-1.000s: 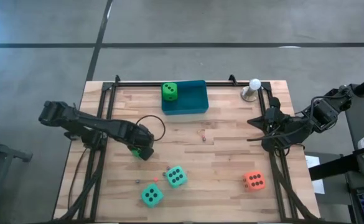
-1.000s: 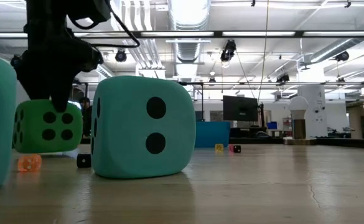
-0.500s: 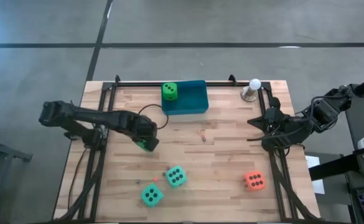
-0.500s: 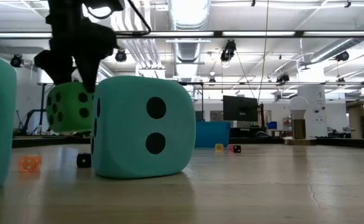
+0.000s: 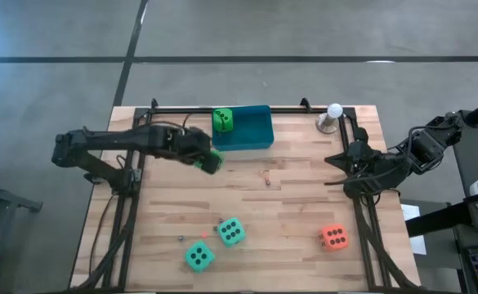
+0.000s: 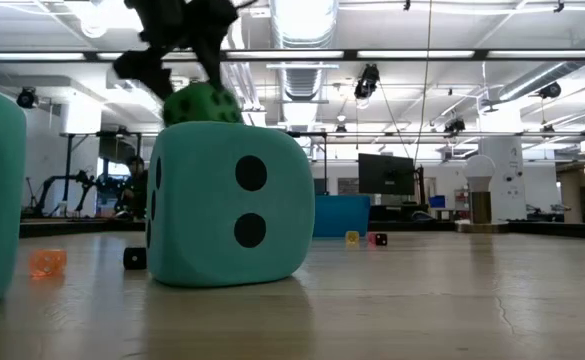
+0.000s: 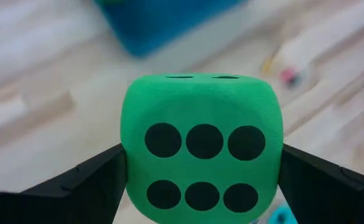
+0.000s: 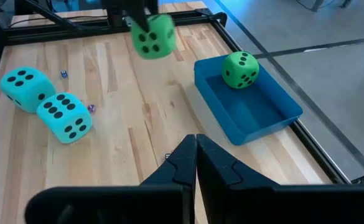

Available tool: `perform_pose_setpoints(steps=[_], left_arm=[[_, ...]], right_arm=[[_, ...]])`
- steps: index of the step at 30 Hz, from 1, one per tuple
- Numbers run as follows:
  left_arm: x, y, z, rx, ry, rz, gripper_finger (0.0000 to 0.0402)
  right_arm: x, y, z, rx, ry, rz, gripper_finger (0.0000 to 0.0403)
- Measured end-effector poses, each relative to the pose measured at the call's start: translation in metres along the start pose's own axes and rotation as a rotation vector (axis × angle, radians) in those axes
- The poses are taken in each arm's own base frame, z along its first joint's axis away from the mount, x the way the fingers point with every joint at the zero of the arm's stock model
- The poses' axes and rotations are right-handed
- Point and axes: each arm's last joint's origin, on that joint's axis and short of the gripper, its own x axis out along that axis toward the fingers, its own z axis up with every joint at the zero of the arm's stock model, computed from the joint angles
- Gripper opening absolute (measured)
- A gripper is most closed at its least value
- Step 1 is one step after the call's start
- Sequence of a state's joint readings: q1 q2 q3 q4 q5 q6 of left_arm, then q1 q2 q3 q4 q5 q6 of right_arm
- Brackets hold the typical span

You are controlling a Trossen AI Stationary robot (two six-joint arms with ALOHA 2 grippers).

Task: Pick & Place Dice
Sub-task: Put the large green dice into the blue bin

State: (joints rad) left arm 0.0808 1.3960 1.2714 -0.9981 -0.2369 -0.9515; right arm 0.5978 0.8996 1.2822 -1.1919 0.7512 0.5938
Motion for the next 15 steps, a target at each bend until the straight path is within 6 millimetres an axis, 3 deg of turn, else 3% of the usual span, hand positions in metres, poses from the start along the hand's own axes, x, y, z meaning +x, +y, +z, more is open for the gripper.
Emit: perform_pose_setpoints(steps=[7, 15], left_arm=[[-0.004, -0.003, 0.035, -0.061, -0.196, -0.085, 0.0370], [0.031, 0.004, 0.064, -0.140, -0.180, -0.010, 0.0370]], right_arm=[[0.000, 0.000, 0.000, 0.000, 0.000, 0.000, 0.0008], [0.000, 0.000, 0.000, 0.000, 0.000, 0.000, 0.0008]])
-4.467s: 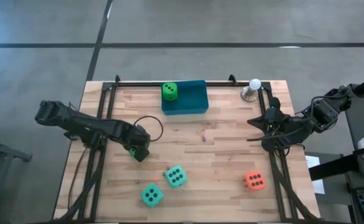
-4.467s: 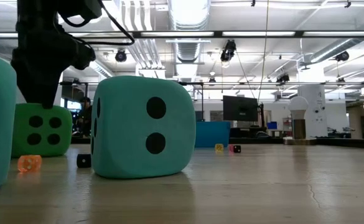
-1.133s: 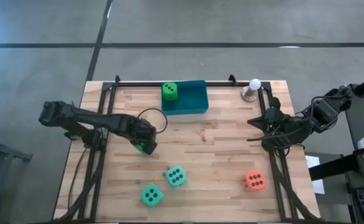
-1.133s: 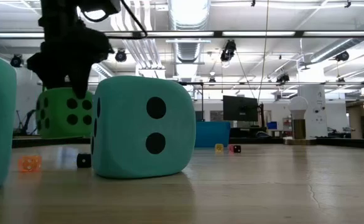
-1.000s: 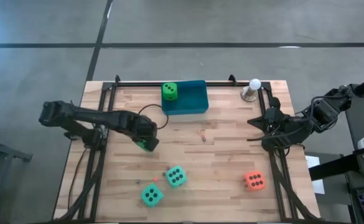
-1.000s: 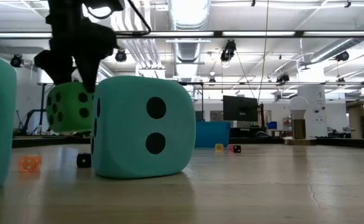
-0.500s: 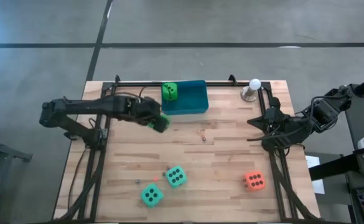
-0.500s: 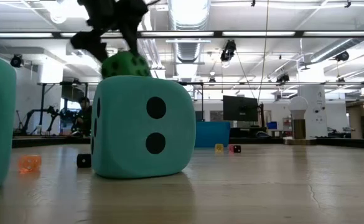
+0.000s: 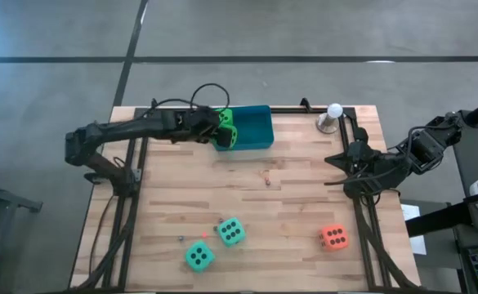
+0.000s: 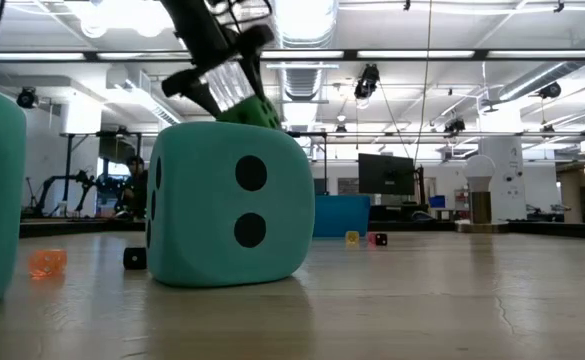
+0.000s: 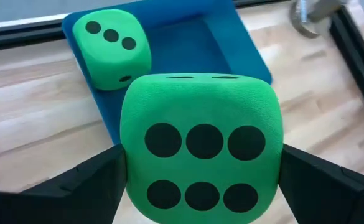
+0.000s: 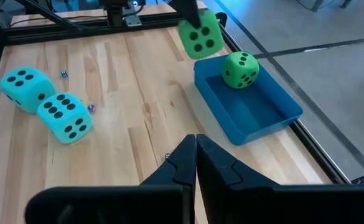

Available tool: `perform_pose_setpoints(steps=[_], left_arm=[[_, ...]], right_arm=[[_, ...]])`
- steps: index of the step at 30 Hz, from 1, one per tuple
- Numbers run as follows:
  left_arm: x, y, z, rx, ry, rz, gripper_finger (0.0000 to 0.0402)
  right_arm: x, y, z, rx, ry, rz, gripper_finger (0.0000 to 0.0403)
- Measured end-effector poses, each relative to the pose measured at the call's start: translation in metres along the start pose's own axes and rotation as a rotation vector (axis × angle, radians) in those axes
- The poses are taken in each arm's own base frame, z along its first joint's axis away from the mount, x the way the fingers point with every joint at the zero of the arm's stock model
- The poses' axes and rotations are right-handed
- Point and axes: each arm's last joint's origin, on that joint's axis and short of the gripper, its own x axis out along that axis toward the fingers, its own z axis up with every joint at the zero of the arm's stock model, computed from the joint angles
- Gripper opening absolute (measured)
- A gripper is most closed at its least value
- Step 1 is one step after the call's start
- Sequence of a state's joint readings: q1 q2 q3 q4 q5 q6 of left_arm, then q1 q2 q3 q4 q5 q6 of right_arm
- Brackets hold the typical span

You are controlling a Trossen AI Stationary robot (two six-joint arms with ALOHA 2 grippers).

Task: Pick & Place Dice
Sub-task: Put the large green dice into the blue bin

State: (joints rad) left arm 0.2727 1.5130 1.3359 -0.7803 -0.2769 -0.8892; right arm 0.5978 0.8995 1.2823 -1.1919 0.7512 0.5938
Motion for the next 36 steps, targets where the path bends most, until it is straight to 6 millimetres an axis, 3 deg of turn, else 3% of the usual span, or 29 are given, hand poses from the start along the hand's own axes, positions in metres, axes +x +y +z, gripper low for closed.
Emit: perform_pose_setpoints(steps=[7, 15, 36], left_arm=[[0.036, -0.005, 0.021, -0.055, 0.028, 0.077, 0.0374], [0.063, -0.005, 0.023, -0.093, 0.090, 0.175, 0.0377], [0.079, 0.007, 0.016, -0.152, 0.086, 0.270, 0.0391]], right_arm=[[0.000, 0.000, 0.000, 0.000, 0.000, 0.000, 0.0008], [0.000, 0.000, 0.000, 0.000, 0.000, 0.000, 0.0008], [0.000, 0.000, 0.000, 0.000, 0.000, 0.000, 0.0008]])
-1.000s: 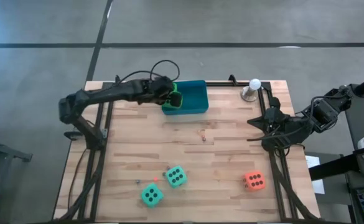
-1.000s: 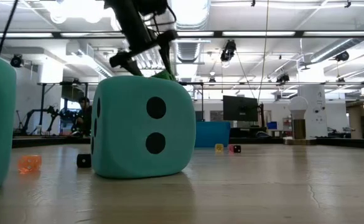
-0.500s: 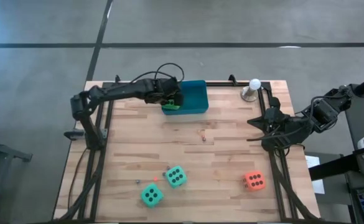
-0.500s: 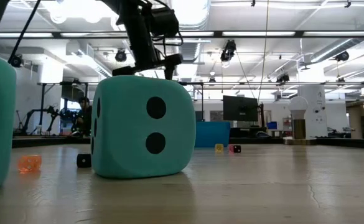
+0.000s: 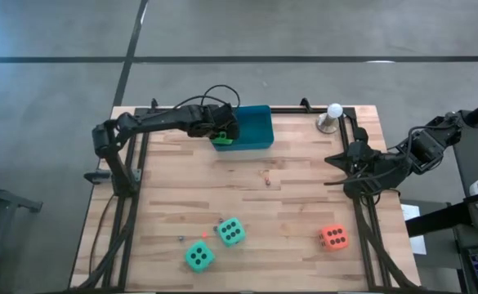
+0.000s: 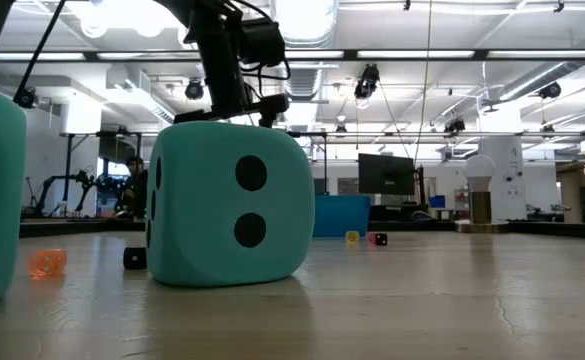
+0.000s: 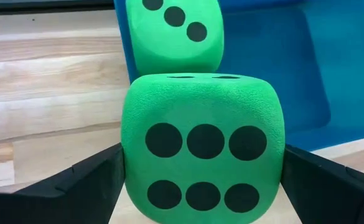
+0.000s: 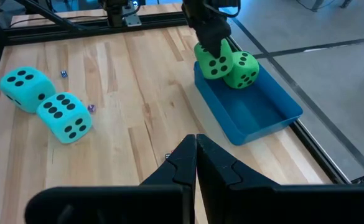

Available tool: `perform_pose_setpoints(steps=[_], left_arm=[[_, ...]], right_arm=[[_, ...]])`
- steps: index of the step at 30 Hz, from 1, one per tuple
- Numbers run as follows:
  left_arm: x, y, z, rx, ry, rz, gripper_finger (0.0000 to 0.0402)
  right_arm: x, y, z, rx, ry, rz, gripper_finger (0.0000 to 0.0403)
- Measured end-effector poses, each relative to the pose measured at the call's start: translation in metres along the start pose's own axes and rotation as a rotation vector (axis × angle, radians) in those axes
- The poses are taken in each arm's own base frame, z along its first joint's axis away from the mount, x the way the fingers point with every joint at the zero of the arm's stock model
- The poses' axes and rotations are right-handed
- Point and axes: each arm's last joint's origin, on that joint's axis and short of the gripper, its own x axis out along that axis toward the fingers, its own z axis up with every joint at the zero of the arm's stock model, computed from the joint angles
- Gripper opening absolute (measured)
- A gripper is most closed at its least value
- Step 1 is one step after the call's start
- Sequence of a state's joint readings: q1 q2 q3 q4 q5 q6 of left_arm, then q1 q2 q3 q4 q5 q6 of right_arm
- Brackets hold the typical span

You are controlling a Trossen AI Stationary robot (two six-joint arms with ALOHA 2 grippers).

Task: Pick & Place Dice
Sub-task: Put the large green dice into the blue bin

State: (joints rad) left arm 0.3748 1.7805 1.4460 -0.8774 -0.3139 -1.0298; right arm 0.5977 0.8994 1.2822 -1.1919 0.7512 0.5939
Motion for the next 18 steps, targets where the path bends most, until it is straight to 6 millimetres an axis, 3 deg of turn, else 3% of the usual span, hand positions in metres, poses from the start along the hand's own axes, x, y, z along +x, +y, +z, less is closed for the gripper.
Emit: perform_pose_setpoints(steps=[18], left_arm=[[0.0002, -0.0020, 0.0007, -0.027, 0.008, -0.029, 0.0397]], right_arm=[[0.0000, 0.0000, 0.0000, 0.000, 0.000, 0.000, 0.0008]])
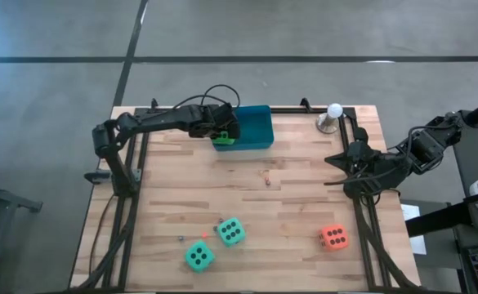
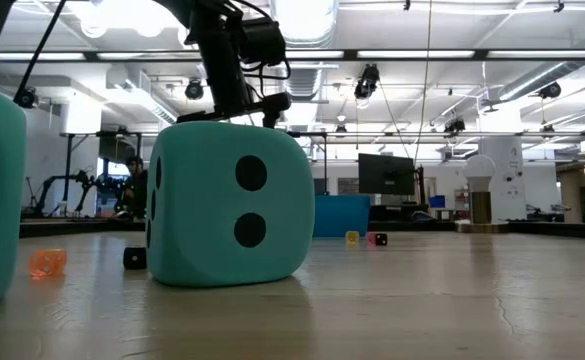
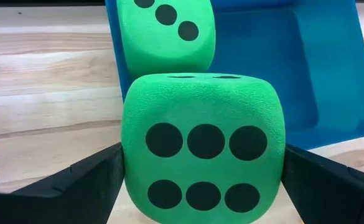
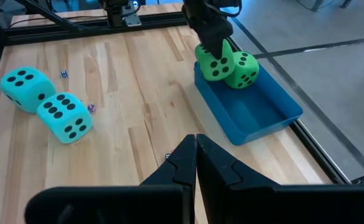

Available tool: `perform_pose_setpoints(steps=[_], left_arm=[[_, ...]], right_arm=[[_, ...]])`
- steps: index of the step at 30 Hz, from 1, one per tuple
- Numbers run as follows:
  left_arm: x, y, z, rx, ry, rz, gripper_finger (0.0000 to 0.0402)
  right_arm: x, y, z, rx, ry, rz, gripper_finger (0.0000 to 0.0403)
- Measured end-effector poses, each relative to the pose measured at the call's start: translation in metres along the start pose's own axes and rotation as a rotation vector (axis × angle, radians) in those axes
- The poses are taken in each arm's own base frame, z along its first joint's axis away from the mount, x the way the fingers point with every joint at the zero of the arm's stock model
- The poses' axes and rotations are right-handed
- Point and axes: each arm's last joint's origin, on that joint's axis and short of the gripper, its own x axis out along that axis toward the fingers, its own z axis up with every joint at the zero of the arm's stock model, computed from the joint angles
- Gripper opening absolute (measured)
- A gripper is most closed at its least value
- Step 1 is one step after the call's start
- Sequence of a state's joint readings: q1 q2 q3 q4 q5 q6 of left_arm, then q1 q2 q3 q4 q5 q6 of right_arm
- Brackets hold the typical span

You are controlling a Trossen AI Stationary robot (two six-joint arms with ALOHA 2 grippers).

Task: Pick & Place Dice
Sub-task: Put the large green dice into the blue bin

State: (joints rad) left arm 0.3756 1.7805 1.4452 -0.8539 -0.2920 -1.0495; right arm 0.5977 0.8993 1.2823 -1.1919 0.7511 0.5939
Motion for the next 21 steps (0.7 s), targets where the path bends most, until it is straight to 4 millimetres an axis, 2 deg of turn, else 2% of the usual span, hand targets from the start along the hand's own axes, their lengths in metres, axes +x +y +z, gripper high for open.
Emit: perform_pose_setpoints(steps=[9, 14, 21], left_arm=[[0.0056, 0.0029, -0.0035, -0.030, 0.002, 0.011, 0.0378], [0.0094, 0.0058, -0.0064, -0.020, 0.010, 0.026, 0.0396], [0.0079, 0.0039, -0.0048, -0.022, 0.001, 0.013, 0.0398]], right_arm=[[0.0000, 0.0001, 0.0000, 0.000, 0.000, 0.000, 0.0008], [0.0000, 0.0000, 0.0000, 0.000, 0.000, 0.000, 0.0008], [0.0000, 0.0001, 0.0000, 0.000, 0.000, 0.000, 0.0008]])
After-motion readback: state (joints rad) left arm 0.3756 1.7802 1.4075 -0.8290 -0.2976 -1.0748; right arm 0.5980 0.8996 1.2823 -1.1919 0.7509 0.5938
